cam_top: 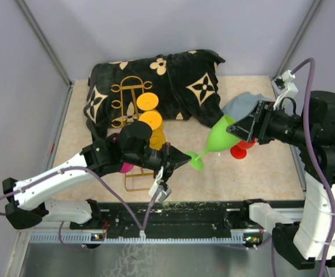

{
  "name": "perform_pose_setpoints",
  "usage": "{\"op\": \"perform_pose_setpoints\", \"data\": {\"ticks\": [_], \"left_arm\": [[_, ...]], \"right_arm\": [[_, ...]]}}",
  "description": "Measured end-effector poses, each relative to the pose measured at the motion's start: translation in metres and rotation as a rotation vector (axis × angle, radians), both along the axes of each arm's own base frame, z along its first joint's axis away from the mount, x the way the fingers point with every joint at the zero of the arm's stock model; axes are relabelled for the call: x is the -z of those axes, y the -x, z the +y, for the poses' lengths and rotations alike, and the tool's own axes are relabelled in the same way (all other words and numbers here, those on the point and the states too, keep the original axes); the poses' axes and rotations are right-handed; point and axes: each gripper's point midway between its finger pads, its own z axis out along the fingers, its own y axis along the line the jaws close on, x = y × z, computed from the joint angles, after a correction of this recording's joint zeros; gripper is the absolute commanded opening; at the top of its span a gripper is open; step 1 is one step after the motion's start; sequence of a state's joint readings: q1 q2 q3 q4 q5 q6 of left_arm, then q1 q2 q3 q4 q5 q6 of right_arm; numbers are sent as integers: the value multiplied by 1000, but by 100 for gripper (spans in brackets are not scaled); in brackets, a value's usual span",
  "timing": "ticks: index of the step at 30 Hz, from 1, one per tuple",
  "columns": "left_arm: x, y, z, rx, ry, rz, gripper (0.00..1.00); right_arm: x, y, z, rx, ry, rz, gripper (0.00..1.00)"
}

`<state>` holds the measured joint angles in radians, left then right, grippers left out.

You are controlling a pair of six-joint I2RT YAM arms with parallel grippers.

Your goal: Take the wine glass off the wine glass rack

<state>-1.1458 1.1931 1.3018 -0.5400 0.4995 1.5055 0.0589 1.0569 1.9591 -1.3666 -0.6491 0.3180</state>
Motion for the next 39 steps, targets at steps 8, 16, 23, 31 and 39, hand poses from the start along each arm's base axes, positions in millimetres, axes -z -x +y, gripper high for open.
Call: {"op": "perform_pose_setpoints", "data": {"ticks": [8,16,23,31,39], "left_arm": [[9,3,-3,61,-26,-66,0],[21,4,-6,105,-51,-123,0],[37,2,-8,103,-93,-119,38],[15,-7,-19,49,-5,-144,100],[-39,-23,-28,-96,164,-84,100]], "right_arm": [[28,28,7,-73,24,108,43],[36,43,12,-130,33,123,24],[54,43,16,-160,37,192,0],[22,26,2,-61,92,87,0],[-8,-18,-50,279,238,-61,0]]}}
